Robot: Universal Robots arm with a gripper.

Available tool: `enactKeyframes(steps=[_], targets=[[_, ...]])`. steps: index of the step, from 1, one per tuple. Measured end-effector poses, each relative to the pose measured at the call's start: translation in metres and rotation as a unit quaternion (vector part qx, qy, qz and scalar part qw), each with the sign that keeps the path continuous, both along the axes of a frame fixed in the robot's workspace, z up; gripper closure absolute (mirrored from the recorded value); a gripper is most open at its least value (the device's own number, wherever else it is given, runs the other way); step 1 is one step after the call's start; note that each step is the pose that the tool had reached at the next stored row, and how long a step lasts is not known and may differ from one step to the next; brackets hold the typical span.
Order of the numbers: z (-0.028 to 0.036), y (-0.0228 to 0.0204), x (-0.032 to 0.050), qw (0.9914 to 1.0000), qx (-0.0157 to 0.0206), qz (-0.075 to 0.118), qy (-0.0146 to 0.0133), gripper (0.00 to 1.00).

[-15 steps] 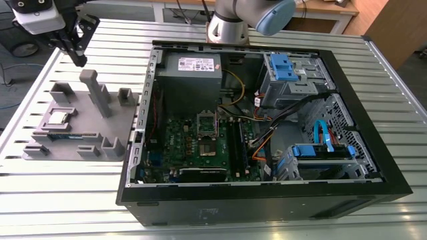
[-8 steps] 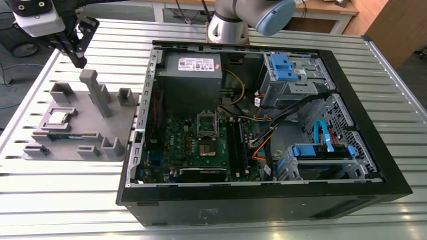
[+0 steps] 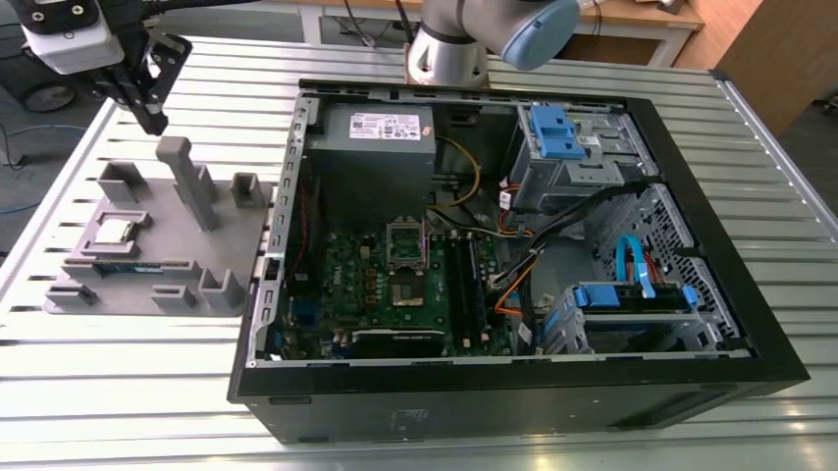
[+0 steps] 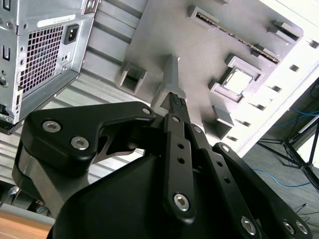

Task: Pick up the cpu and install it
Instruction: 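Reach for the cpu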

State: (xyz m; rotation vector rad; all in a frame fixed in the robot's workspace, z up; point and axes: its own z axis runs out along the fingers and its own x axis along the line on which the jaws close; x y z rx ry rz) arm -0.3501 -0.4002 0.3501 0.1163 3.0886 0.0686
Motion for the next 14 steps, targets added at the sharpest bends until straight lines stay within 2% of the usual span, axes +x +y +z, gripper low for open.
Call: enactKeyframes(steps=[14], targets=[[-0.0069,-0.0012,-0.0249,1.00000,0.0000,0.000,0.0000,0.89]])
